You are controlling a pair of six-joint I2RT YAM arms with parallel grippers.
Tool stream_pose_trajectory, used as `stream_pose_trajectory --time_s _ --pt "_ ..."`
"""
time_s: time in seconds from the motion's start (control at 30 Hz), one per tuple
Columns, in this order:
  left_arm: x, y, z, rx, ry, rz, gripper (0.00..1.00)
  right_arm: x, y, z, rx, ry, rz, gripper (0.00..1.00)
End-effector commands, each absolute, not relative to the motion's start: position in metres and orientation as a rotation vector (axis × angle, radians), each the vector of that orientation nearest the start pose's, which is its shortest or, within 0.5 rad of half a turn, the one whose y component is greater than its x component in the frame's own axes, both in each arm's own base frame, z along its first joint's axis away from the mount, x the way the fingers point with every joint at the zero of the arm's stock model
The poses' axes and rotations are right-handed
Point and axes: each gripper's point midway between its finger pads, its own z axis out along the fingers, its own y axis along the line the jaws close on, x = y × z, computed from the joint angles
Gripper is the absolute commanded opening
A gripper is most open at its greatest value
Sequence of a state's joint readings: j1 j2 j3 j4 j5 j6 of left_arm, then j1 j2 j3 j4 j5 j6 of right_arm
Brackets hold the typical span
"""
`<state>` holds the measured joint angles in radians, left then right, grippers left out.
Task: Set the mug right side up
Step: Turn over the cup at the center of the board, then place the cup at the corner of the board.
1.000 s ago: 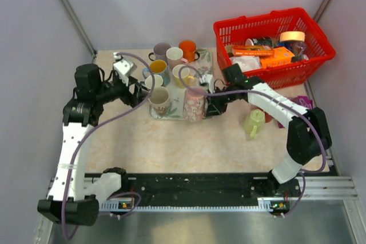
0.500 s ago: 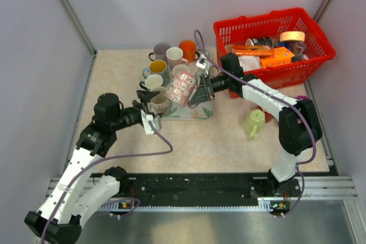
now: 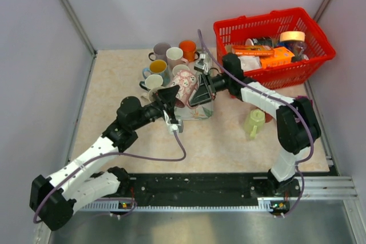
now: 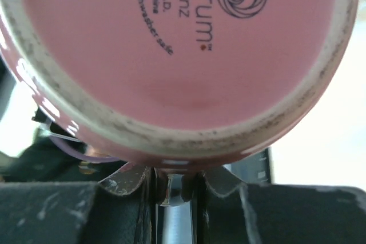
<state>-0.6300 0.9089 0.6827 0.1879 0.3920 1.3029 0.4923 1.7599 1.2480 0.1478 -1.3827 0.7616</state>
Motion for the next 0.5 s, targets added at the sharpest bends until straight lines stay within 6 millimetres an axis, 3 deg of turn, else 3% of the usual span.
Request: stream_pose_trajectory --time_s 0.0,0.03,0.1,0.13,0.27,0.37,0.43,0.47 --pt "0.289 -0.241 0.339 1.363 0.586 0.312 0.05 0.231 0.33 0.283 -1.048 1.849 2.066 0.0" --pt "0.291 -0.242 0.34 1.36 0.584 0.315 0.0 0.231 0.33 0.283 -1.043 1.854 2.067 0.0" --pt "0.291 -0.244 0.336 1.369 0.59 0.308 0.0 0.232 0.33 0.283 -1.041 1.855 2.066 0.0" --pt "0.291 -0.243 0.333 1.375 0.602 0.303 0.0 0.233 0.33 0.283 -1.039 1.854 2.063 0.06" --pt "0.283 -0.239 0.326 1.389 0.682 0.242 0.0 0.245 0.324 0.286 -0.995 1.838 2.008 0.5" --pt "0.273 -0.234 0.324 1.402 0.796 0.138 0.0 0.271 0.315 0.279 -0.844 1.906 1.885 0.66" --pt "0.262 -0.231 0.324 1.401 0.913 0.017 0.0 0.286 0.304 0.275 -0.799 1.909 1.772 0.87" --pt "0.254 -0.23 0.32 1.415 0.975 -0.049 0.0 0.295 0.299 0.27 -0.778 1.918 1.678 0.89"
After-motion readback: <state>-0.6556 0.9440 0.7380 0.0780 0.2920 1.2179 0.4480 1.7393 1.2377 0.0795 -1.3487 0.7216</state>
